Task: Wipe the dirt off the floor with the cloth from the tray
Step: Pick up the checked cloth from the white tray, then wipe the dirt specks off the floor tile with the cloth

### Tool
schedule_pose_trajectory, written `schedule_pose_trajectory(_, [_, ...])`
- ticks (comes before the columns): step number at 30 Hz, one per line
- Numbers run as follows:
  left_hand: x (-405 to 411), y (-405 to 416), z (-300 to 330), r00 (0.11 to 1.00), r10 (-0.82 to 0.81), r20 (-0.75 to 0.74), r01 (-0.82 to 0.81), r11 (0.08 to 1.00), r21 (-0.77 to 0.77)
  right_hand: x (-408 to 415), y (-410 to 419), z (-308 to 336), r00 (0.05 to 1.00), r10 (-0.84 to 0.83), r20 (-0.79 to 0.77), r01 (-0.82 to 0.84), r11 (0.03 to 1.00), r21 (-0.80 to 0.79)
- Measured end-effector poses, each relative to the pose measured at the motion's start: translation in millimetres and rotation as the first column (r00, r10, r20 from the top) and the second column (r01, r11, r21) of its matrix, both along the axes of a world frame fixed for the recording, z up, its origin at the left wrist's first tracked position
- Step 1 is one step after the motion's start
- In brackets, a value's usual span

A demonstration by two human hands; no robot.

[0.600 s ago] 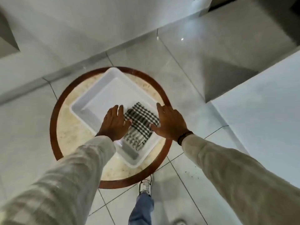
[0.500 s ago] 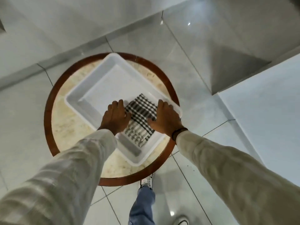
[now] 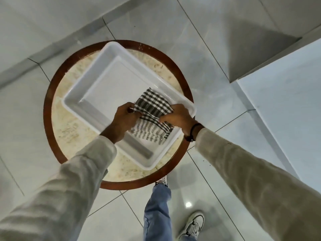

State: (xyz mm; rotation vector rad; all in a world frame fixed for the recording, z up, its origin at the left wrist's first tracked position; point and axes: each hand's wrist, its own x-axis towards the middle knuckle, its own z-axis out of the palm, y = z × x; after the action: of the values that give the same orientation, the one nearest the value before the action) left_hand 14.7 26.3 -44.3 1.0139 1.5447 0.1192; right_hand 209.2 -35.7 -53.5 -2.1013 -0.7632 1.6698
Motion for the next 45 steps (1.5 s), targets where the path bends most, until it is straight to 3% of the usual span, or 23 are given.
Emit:
schedule_pose_trajectory(2, [4,0,24,0.972,0.12,0.204,-0.094,0.987,-0.132,25,-13,22,0.97,-0.097,-0.225,0.105,0.994,0.022])
schedule_pose_trajectory(4, [17,-7,52,0.918,0.167,0.359,-0.077,0.965,-0.25,57,-36,50,0.92,-0.108,-0.377,0.149,0.985,0.082])
schedule_pose_trajectory(7, [48,-29,85,0.84,0.13,0.526,0.07,0.937,-0.343,97,-80,77,0.757,-0.218,-0.616,0.318,0.946,0.056])
schedule_pose_trajectory(9, [81,-55,100,0.827,0.036,0.56,0.199,0.914,-0.353,117,-117,87,0.661,-0.268,-0.701,0.376,0.927,0.001])
schedule_pose_trajectory(12, [128,-102,109,0.863,-0.133,0.487,0.328,0.882,-0.339,144,-179,92,0.655,-0.366,-0.661,0.452,0.891,-0.046])
schedule_pose_trajectory(18, [213,-198,109,0.827,-0.345,0.444,0.492,0.827,-0.274,217,-323,103,0.665,-0.433,-0.608,0.539,0.842,-0.011])
schedule_pose_trajectory(23, [268,-273,107,0.769,-0.362,0.526,0.525,0.828,-0.197,248,-439,99,0.395,-0.617,-0.681,0.823,0.567,-0.036])
schedule_pose_trajectory(28, [291,-335,49,0.762,-0.491,0.423,0.59,0.795,-0.141,243,-517,44,0.105,-0.734,-0.671,0.92,0.328,-0.214])
schedule_pose_trajectory(30, [297,-353,17,0.746,-0.561,0.359,0.627,0.773,-0.095,236,-533,11,0.038,-0.768,-0.64,0.92,0.276,-0.277])
schedule_pose_trajectory(31, [299,-361,0,0.715,-0.624,0.315,0.668,0.743,-0.042,231,-537,-8,0.061,-0.785,-0.617,0.924,0.279,-0.262])
schedule_pose_trajectory(32, [301,-366,-16,0.667,-0.694,0.272,0.717,0.697,0.02,228,-539,-25,0.152,-0.809,-0.568,0.918,0.328,-0.221])
schedule_pose_trajectory(34, [306,-376,-63,0.536,-0.822,0.193,0.818,0.562,0.123,223,-542,-71,0.444,-0.806,-0.391,0.849,0.518,-0.104])
schedule_pose_trajectory(36, [316,-384,-116,0.438,-0.885,0.154,0.867,0.462,0.188,223,-538,-119,0.71,-0.675,-0.2,0.68,0.731,-0.055])
schedule_pose_trajectory(38, [328,-393,-171,0.362,-0.919,0.157,0.895,0.39,0.218,227,-534,-167,0.874,-0.482,-0.056,0.477,0.875,-0.087])
schedule_pose_trajectory(40, [340,-401,-237,0.36,-0.916,0.179,0.882,0.396,0.254,233,-539,-228,0.894,-0.444,0.059,0.448,0.89,-0.089])
schedule_pose_trajectory(42, [343,-402,-305,0.411,-0.911,0.031,0.85,0.395,0.349,235,-557,-290,0.81,-0.534,0.244,0.565,0.821,-0.078])
schedule_pose_trajectory(43, [340,-399,-342,0.411,-0.906,-0.102,0.851,0.342,0.399,234,-569,-321,0.741,-0.547,0.389,0.616,0.785,-0.069])
schedule_pose_trajectory(45, [324,-388,-415,0.332,-0.875,-0.351,0.899,0.182,0.398,230,-593,-380,0.578,-0.51,0.637,0.674,0.739,-0.021])
